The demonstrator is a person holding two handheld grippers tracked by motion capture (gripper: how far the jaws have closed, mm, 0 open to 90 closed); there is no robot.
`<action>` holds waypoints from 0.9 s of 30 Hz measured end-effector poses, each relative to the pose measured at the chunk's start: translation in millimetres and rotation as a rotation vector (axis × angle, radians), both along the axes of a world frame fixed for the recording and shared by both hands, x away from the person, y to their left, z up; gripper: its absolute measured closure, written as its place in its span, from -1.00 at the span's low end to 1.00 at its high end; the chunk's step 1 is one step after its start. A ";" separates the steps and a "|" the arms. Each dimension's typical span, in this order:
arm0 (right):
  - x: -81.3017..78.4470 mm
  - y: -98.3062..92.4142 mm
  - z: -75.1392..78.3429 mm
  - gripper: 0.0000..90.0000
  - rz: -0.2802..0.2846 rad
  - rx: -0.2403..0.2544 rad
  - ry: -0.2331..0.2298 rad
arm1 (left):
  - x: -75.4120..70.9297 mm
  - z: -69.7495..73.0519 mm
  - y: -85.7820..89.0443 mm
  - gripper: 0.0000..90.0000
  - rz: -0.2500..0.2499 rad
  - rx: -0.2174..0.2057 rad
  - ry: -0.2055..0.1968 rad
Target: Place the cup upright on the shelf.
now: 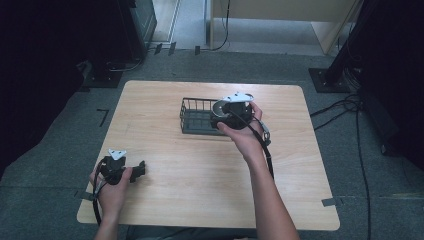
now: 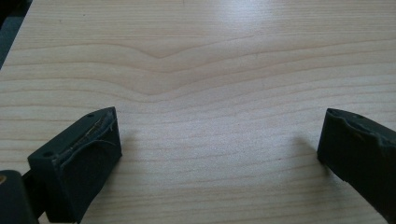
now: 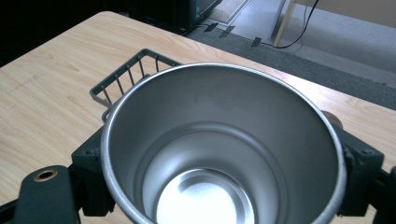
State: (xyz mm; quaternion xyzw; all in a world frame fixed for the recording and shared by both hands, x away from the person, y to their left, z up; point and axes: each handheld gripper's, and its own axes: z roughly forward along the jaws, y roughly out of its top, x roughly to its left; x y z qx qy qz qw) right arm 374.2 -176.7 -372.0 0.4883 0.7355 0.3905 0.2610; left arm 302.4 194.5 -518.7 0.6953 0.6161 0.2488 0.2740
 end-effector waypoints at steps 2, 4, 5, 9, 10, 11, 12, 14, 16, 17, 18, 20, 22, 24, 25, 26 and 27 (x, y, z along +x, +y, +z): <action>1.5 0.3 0.5 -0.65 -0.002 0.002 0.000 | 0.0 0.0 -0.1 -1.00 0.001 -0.001 0.000; 6.0 1.0 1.6 -0.65 -0.007 0.009 -0.002 | 0.0 0.0 0.0 -1.00 0.000 0.000 0.000; 6.0 1.0 1.6 -0.65 -0.007 0.009 -0.002 | 0.0 0.0 0.0 -1.00 0.000 0.000 0.000; 15.0 2.8 2.5 -0.65 -0.016 -0.001 -0.007 | 0.0 0.0 -0.1 -1.00 0.001 0.000 0.000; 17.0 3.1 2.3 -0.65 -0.013 -0.004 -0.010 | 0.0 0.0 0.0 -1.00 0.000 0.000 0.000; 17.0 3.1 2.3 -0.65 -0.013 -0.004 -0.010 | 0.0 0.0 0.0 -1.00 0.000 0.000 0.000; 18.9 3.6 2.1 -0.65 -0.014 -0.005 -0.010 | 0.0 0.0 0.0 -1.00 0.000 0.000 0.000; 23.1 3.9 1.4 -0.65 -0.018 -0.003 -0.011 | 0.0 0.0 0.0 -1.00 0.000 0.000 0.000; 28.7 3.7 0.0 -0.65 -0.026 0.007 -0.007 | 0.0 0.0 -0.1 -1.00 0.000 0.000 0.000; 30.5 3.7 -0.6 -0.65 -0.027 0.012 -0.005 | 0.0 -0.1 -0.1 -1.00 0.001 -0.001 -0.001; 32.3 3.9 -1.3 -0.65 -0.027 0.008 -0.003 | 0.0 0.0 0.0 -1.00 0.000 0.000 0.000; 35.6 4.6 -2.4 -0.65 -0.031 0.001 0.001 | 0.0 0.0 0.0 -1.00 -0.001 0.000 0.000; 38.3 4.8 -2.8 -0.65 -0.033 0.008 0.006 | 0.0 0.0 0.0 -1.00 -0.001 0.000 0.000; 41.6 4.6 -3.2 -0.65 -0.036 0.015 0.003 | 0.0 0.0 0.0 -1.00 -0.001 0.000 0.000; 41.6 4.6 -3.2 -0.65 -0.036 0.015 0.003 | 0.0 0.0 0.0 -1.00 -0.001 0.000 0.000; 45.3 4.4 -3.9 -0.65 -0.038 0.016 0.004 | 0.0 0.0 0.0 -1.00 0.000 0.000 0.000; 47.4 4.3 -4.4 -0.65 -0.038 0.014 0.001 | 0.0 0.0 0.0 -1.00 -0.001 0.000 0.000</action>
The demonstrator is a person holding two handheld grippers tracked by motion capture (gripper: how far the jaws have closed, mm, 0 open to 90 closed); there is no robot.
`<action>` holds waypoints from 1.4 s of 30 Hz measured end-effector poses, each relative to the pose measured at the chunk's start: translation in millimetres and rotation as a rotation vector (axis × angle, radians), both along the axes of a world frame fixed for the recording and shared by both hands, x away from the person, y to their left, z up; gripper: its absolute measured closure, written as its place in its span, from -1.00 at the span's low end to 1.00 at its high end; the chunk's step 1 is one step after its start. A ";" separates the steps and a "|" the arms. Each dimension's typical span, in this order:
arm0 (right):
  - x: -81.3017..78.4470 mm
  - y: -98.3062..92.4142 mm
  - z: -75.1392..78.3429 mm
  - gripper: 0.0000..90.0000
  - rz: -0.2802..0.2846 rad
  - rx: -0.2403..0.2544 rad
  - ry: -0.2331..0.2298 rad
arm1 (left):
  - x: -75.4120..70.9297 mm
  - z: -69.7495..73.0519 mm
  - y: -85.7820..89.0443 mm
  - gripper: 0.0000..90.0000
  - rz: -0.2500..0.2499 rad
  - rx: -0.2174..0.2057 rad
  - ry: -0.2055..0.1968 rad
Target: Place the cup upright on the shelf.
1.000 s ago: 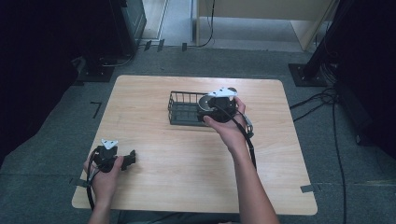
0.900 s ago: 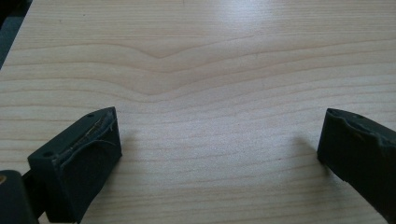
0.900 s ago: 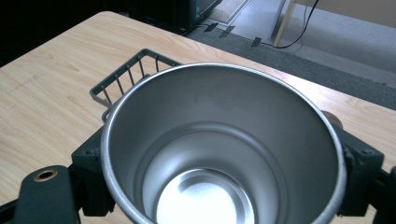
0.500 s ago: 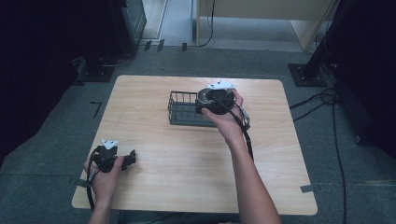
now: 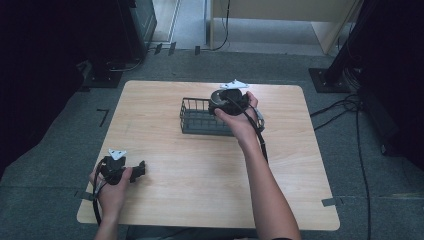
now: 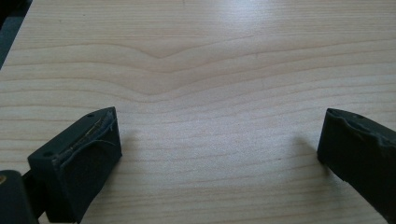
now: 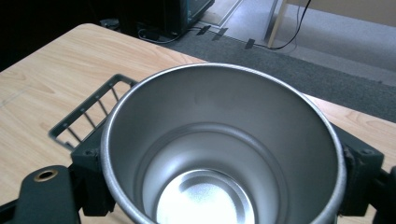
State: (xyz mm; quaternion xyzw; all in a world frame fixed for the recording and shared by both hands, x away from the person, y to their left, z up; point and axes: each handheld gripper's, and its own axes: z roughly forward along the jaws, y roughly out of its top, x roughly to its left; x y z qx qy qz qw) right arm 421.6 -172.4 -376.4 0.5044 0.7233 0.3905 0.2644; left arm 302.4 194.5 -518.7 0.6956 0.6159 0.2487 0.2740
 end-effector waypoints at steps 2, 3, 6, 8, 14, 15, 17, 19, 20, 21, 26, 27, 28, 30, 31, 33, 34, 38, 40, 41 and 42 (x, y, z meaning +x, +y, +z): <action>4.2 -0.4 -1.1 -0.65 -0.006 0.002 0.001 | 0.0 0.0 0.0 -1.00 0.000 0.000 0.000; 4.2 -0.4 -1.1 -0.65 -0.006 0.002 0.001 | 0.0 0.0 0.0 -1.00 0.000 0.000 0.000; 11.8 -2.3 -3.6 -0.65 -0.021 0.004 -0.009 | 0.0 0.0 0.0 -1.00 0.000 0.000 0.000; 15.5 -3.4 -5.5 -0.65 -0.027 0.003 -0.008 | 0.0 0.0 0.0 -1.00 0.000 0.000 0.000; 24.4 -6.5 -11.9 -0.65 -0.049 -0.002 0.003 | 0.0 0.0 0.0 -1.00 0.000 0.000 0.000; 25.3 -6.7 -13.2 -0.65 -0.048 -0.007 0.003 | 0.0 0.0 0.0 -1.00 0.000 0.000 0.000; 26.0 -6.5 -14.5 -0.65 -0.049 -0.010 0.002 | 0.0 0.0 0.1 -1.00 0.000 0.001 0.000; 28.9 -6.1 -18.0 -0.65 -0.040 -0.020 -0.011 | 0.0 0.0 0.0 -1.00 0.000 0.000 0.000; 28.9 -6.1 -18.0 -0.65 -0.040 -0.020 -0.011 | 0.0 0.0 0.0 -1.00 0.000 0.000 0.000; 29.8 -6.0 -18.7 -0.65 -0.040 -0.022 -0.015 | 0.0 0.0 0.1 -1.00 0.000 0.000 0.000; 33.7 -6.9 -25.7 -0.65 -0.045 -0.029 0.000 | 0.0 0.0 0.0 -1.00 0.000 0.001 0.000; 33.7 -6.9 -25.7 -0.65 -0.045 -0.029 0.000 | 0.0 0.0 0.0 -1.00 0.000 0.000 0.000; 33.6 -7.1 -29.6 -0.65 -0.043 -0.031 0.001 | 0.0 0.0 0.0 -1.00 0.000 0.000 0.000; 34.2 -7.5 -33.7 -0.65 -0.042 -0.039 -0.002 | 0.0 0.0 0.0 -1.00 0.000 0.000 0.000; 34.2 -7.5 -33.7 -0.65 -0.042 -0.039 -0.002 | 0.0 0.0 0.0 -1.00 0.000 0.000 0.000; 34.9 -8.1 -37.6 -0.65 -0.046 -0.039 0.009 | 0.0 0.0 0.0 -1.00 0.000 0.000 0.000; 35.0 -8.0 -39.6 -0.65 -0.046 -0.041 0.014 | 0.0 0.0 0.0 -1.00 0.000 0.000 0.000; 33.5 -7.2 -46.3 -0.65 -0.039 -0.042 0.019 | 0.0 0.0 0.1 -1.00 -0.001 0.001 0.000; 32.1 -8.8 -49.9 -0.65 -0.046 -0.040 0.023 | 0.0 0.0 0.0 -1.00 0.000 0.000 0.000; 31.7 -9.7 -50.9 -0.65 -0.052 -0.034 0.025 | 0.0 0.0 0.0 -1.00 0.000 0.000 0.000; 31.4 -10.5 -51.8 -0.65 -0.056 -0.033 0.029 | 0.0 0.0 0.0 -1.00 0.000 0.000 0.000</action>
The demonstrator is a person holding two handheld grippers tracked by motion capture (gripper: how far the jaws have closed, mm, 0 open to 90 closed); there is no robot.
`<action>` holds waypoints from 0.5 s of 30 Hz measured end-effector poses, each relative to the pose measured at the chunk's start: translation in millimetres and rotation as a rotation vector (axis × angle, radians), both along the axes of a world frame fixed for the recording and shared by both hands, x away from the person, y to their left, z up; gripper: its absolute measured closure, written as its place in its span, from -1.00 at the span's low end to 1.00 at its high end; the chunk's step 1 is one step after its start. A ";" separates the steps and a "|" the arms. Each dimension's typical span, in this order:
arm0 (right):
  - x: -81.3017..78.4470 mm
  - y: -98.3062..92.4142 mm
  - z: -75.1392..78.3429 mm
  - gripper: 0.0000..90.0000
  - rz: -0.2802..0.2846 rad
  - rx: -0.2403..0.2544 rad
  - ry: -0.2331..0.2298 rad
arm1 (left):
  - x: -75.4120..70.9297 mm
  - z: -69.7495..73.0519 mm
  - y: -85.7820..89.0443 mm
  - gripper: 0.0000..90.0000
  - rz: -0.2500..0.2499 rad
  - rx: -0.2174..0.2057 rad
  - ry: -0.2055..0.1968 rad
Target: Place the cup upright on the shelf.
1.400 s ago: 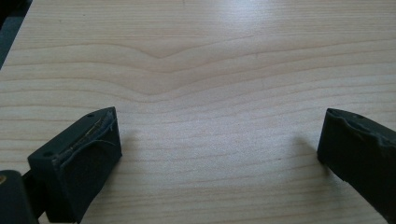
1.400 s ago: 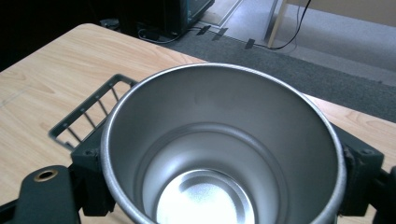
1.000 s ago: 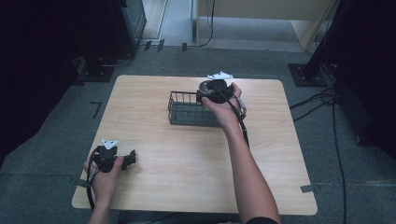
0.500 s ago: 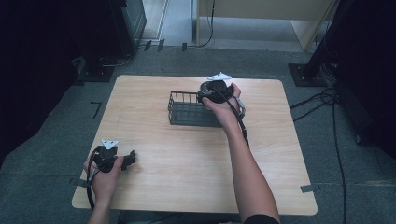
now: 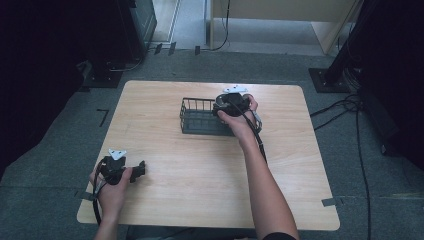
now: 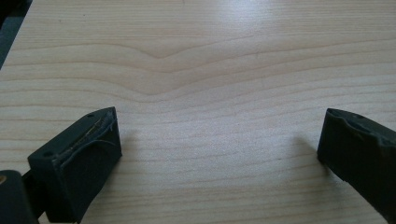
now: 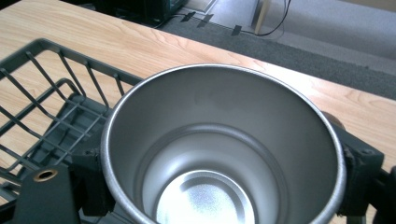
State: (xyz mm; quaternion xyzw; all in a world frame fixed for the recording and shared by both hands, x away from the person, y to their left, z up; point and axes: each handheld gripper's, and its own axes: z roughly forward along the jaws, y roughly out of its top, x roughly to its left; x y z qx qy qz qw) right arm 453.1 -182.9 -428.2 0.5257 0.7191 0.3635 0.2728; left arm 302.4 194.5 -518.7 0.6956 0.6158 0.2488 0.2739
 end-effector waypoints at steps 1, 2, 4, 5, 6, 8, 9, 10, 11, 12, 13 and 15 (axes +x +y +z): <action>0.0 0.0 0.0 -0.65 0.000 0.000 0.000 | 0.0 0.0 0.0 -1.00 0.000 0.000 0.000; -0.1 -0.7 -0.9 -0.65 0.002 -0.002 0.005 | 0.0 0.0 0.0 -1.00 0.000 0.000 0.000; -0.5 -1.2 -2.7 -0.65 -0.001 -0.005 0.009 | 0.0 0.0 0.0 -1.00 0.000 0.000 0.000; -0.6 -1.8 -3.5 -0.65 0.001 -0.006 0.008 | 0.0 0.0 0.0 -1.00 0.000 0.000 0.000; -1.0 -1.9 -4.3 -0.65 0.000 -0.001 0.012 | 0.0 0.0 0.0 -1.00 0.000 0.000 0.000; -2.6 -2.6 -5.2 -0.65 0.001 0.001 0.012 | 0.0 0.0 0.0 -1.00 0.000 0.000 0.000; -2.6 -2.6 -5.2 -0.65 0.001 0.001 0.012 | 0.0 0.0 0.0 -1.00 0.000 0.000 0.001; -3.2 -2.8 -5.3 -0.65 0.002 0.000 0.014 | 0.0 0.0 0.0 -1.00 0.000 0.000 0.000; -4.6 -3.1 -5.5 -0.66 0.003 -0.003 0.018 | 0.0 0.0 0.0 -1.00 0.000 0.000 0.000; -4.6 -3.1 -5.5 -0.66 0.003 -0.003 0.018 | 0.0 0.0 0.0 -1.00 0.000 0.000 0.000; -5.3 -3.5 -5.5 -0.66 0.002 -0.002 0.022 | 0.0 0.0 0.1 -1.00 0.000 0.000 0.000; -6.6 -4.5 -5.9 -0.68 -0.001 0.001 0.033 | 0.0 0.0 0.0 -1.00 0.000 0.000 0.000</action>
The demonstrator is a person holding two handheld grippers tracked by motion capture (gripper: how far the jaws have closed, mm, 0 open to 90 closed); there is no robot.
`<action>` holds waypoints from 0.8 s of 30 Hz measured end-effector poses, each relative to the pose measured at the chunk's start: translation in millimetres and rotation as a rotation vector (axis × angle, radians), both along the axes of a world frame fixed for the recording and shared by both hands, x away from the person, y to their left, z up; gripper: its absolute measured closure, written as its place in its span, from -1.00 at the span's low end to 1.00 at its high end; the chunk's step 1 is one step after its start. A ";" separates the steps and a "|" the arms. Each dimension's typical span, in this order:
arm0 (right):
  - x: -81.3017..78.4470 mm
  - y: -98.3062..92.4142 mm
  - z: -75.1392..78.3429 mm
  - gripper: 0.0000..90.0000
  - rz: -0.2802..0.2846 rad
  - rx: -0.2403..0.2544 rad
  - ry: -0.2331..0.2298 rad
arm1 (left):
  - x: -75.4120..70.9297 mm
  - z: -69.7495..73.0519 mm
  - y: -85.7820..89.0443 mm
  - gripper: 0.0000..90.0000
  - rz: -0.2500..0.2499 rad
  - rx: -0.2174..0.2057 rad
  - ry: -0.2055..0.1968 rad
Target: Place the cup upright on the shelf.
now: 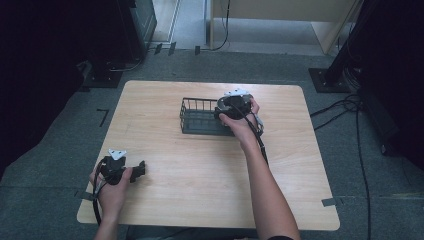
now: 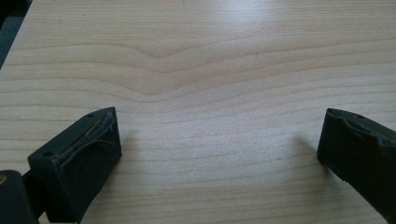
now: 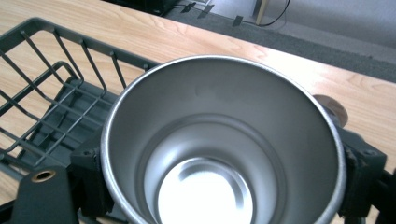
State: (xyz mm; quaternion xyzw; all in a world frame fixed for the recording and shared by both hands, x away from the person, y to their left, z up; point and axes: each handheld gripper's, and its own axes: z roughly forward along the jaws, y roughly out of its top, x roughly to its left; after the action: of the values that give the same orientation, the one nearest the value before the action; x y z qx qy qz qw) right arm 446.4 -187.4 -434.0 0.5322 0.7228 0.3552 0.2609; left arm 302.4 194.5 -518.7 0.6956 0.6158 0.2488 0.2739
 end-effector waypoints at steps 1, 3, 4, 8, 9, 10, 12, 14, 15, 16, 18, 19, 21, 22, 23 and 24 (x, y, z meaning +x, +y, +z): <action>-0.6 -0.4 -0.4 -0.69 0.000 -0.001 0.005 | 0.0 0.0 0.1 -1.00 -0.001 0.000 0.000; -1.8 -0.9 -1.5 -0.70 0.004 -0.005 0.013 | 0.0 0.0 0.0 -1.00 0.000 0.000 0.000; -2.5 -0.8 -2.2 -0.71 0.006 -0.006 0.018 | 0.0 0.0 0.0 -1.00 0.000 0.000 0.000; -5.6 0.7 -1.6 -0.86 0.001 -0.007 0.035 | 0.0 0.0 0.0 -1.00 0.000 0.000 0.000; -5.9 0.4 -0.9 -0.90 0.002 -0.007 0.036 | 0.0 0.0 0.0 -1.00 0.000 0.000 0.000; -5.9 0.4 -0.9 -0.90 0.002 -0.007 0.036 | 0.0 0.0 0.0 -1.00 0.000 0.000 0.000; -7.0 -0.6 0.9 -0.97 -0.002 -0.004 0.042 | 0.0 0.0 0.0 -1.00 0.000 0.000 0.000; -9.4 -3.4 4.4 -1.00 -0.002 0.006 0.045 | 0.0 0.0 0.0 -1.00 0.000 0.000 0.000; -9.4 -3.4 4.4 -1.00 -0.002 0.006 0.045 | 0.0 0.0 0.0 -1.00 0.000 0.000 0.000; -11.8 -5.4 6.9 -1.00 0.002 0.009 0.046 | 0.0 0.0 0.1 -1.00 -0.001 0.000 0.000; -13.2 -6.2 8.1 -1.00 -0.001 0.009 0.046 | 0.0 0.0 0.0 -1.00 0.000 0.000 0.000; -14.8 -7.5 9.5 -1.00 0.002 0.012 0.044 | 0.0 0.0 0.0 -1.00 0.000 0.000 0.000; -18.3 -9.8 12.2 -1.00 -0.001 0.017 0.040 | 0.0 0.0 0.0 -1.00 0.000 0.000 0.000; -20.1 -10.9 13.4 -1.00 -0.002 0.018 0.036 | 0.0 0.0 0.0 -1.00 0.000 0.000 0.000; -22.1 -12.4 14.5 -1.00 -0.003 0.020 0.034 | 0.0 0.0 0.0 -1.00 0.000 0.000 0.000; -24.0 -13.8 15.6 -1.00 -0.007 0.025 0.036 | 0.0 0.0 0.0 -1.00 0.000 0.000 0.000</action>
State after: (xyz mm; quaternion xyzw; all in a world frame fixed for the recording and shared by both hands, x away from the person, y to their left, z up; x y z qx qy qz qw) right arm 422.4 -201.2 -418.4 0.5441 0.7211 0.3538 0.2425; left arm 302.4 194.5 -518.7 0.6957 0.6157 0.2487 0.2739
